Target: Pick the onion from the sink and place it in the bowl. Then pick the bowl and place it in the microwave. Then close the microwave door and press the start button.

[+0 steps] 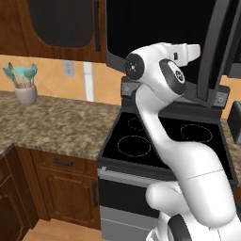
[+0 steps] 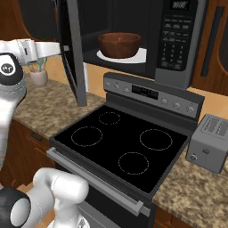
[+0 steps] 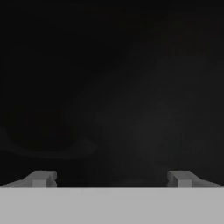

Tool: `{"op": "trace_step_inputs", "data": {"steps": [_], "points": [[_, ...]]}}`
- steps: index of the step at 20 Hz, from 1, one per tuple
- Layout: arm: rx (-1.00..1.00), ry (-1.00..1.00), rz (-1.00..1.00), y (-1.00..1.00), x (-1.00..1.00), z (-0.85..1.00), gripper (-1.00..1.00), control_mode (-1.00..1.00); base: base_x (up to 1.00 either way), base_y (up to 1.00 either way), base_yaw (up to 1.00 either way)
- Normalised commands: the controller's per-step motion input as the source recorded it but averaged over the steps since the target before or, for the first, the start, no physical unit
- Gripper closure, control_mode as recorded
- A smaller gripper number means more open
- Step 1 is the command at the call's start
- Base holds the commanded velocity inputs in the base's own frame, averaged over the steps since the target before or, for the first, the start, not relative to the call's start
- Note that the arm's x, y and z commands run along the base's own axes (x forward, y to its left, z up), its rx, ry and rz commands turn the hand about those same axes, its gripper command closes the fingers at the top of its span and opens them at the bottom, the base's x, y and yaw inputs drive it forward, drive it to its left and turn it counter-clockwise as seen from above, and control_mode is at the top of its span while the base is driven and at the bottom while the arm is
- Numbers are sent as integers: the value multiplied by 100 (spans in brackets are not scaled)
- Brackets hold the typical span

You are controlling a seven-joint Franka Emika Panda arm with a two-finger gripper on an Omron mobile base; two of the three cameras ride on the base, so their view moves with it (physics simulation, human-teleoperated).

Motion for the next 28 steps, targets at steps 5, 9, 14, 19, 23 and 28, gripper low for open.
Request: {"op": "trace_step_inputs", "data": {"steps": [5,9,14,19,23,28], "points": [[14,0,5,-57,67,0,-100,-100,0,0,0],[7,0,5,-37,70,-2,-100,-100,0,0,0],[9,0,4,-49,48,0,-100,-100,0,0,0],[10,0,5,-54,34,0,-100,-100,0,0,0],[7,0,10,-61,59,-22,-100,-100,0,0,0],[6,-1,11,-55,83,-32,-100,-100,0,0,0]]}}
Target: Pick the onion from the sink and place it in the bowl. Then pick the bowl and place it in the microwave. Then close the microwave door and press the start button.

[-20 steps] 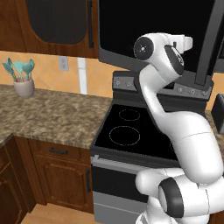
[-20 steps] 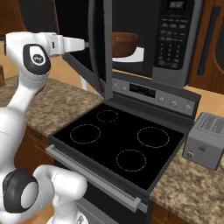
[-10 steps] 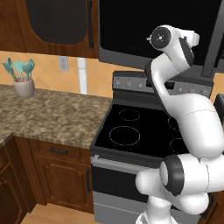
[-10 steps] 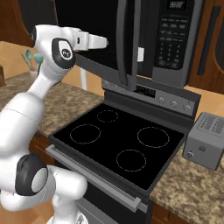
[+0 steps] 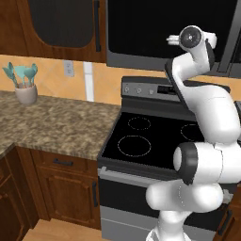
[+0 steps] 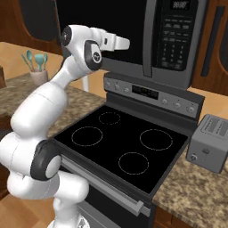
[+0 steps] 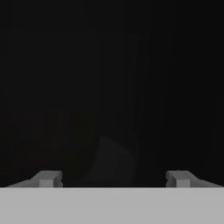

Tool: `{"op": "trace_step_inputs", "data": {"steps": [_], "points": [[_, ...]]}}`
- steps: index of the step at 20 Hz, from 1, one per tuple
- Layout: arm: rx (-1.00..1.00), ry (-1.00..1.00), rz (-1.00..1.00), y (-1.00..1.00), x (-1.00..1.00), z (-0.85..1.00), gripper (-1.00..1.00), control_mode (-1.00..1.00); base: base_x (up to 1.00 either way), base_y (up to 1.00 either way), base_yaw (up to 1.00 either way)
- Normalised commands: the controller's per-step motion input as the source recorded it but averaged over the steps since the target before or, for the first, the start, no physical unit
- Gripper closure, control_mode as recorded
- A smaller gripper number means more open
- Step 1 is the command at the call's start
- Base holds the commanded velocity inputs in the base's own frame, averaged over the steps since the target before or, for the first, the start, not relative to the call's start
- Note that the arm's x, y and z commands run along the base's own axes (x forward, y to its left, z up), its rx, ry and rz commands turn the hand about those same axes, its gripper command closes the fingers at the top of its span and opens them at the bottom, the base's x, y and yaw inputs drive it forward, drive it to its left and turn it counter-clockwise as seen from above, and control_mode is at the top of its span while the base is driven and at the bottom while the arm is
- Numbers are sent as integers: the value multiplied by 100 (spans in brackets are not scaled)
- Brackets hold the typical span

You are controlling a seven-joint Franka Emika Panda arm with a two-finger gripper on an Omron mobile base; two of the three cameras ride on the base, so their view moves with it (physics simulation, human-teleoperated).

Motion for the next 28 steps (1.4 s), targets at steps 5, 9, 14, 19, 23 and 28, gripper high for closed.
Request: {"op": "trace_step_inputs", "data": {"steps": [5,9,14,19,23,28], "points": [[4,0,13,-37,94,-43,-100,-100,0,0,0],[6,-2,5,13,-56,3,-100,-100,0,0,0],[1,-10,0,23,-99,29,-100,-100,0,0,0],[0,0,0,0,-97,13,-100,-100,0,0,0],[0,0,0,0,-100,0,-100,-100,0,0,0],[0,1,0,0,-88,-44,100,-100,0,0,0]]}}
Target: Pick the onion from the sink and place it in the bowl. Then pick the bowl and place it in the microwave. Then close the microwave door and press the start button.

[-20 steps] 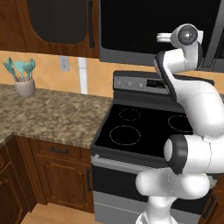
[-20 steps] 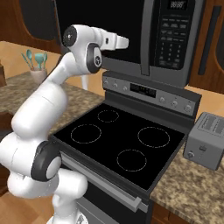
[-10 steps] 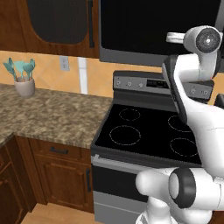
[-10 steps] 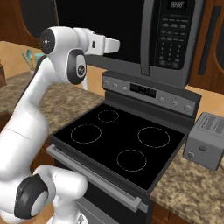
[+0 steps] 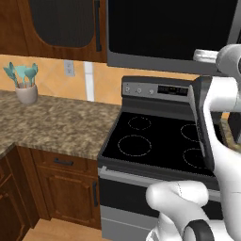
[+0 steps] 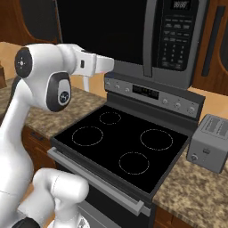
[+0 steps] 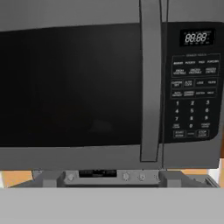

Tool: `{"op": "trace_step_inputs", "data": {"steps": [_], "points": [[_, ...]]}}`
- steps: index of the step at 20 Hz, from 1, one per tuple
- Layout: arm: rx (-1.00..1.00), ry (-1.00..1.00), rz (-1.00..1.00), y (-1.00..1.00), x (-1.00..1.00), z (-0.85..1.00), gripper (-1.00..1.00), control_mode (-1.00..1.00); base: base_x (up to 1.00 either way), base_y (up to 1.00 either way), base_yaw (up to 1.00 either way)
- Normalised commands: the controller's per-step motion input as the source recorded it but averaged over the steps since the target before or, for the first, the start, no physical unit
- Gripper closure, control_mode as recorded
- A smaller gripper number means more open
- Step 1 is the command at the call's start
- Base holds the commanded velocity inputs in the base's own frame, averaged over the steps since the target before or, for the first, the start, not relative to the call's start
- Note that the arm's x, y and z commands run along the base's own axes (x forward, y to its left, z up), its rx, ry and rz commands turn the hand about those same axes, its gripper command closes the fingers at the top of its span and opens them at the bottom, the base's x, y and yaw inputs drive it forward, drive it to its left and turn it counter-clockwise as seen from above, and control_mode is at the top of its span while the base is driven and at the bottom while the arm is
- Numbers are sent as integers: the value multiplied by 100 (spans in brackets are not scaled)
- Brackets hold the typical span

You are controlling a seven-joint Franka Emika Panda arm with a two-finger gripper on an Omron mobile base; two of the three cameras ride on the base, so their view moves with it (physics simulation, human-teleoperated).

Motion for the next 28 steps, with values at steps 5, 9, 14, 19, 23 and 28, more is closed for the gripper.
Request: {"op": "trace_step_inputs", "data": {"steps": [5,9,14,19,23,28], "points": [[0,0,0,-13,-60,-20,100,-100,0,0,0],[0,0,0,-35,-12,-2,100,-100,0,0,0],[1,0,0,-49,0,0,100,-100,0,0,0],[3,-1,0,-41,0,2,100,-100,0,0,0],[0,0,0,-23,15,0,100,-100,0,0,0],[0,0,1,-13,48,0,100,-100,0,0,0]]}}
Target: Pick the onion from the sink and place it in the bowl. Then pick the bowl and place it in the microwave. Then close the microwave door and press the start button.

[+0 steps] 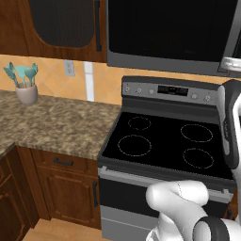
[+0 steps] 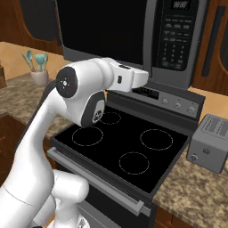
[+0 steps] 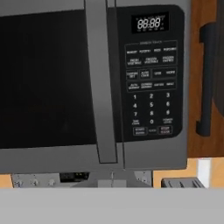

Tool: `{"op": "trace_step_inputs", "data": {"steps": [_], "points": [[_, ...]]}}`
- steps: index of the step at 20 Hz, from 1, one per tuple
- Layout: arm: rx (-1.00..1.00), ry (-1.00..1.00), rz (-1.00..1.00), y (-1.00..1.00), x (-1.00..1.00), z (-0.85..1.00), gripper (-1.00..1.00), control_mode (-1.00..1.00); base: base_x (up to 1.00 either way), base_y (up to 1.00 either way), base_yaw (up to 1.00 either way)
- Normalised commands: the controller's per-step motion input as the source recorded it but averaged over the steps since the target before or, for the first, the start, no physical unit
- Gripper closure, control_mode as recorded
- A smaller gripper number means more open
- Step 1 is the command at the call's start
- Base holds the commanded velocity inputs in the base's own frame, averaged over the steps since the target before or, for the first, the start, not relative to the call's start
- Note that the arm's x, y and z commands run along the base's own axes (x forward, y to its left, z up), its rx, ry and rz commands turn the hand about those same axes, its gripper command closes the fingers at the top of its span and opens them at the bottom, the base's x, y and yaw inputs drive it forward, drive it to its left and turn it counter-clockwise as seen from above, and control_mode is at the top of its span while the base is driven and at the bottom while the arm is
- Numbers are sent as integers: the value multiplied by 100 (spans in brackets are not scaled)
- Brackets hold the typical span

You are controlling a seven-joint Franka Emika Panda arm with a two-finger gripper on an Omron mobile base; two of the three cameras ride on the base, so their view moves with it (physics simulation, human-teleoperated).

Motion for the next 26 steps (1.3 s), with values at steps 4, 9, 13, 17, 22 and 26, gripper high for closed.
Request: {"op": "trace_step_inputs", "data": {"steps": [4,9,13,17,22,26], "points": [[0,0,2,-27,44,0,100,-100,0,0,0],[2,0,3,-39,28,0,100,-100,0,0,0],[2,0,3,-37,33,0,100,-100,0,0,0],[0,0,1,-34,31,0,100,-100,0,0,0],[0,0,0,-29,18,-9,100,-100,0,0,0],[0,0,0,-23,30,-14,100,-100,0,0,0]]}}
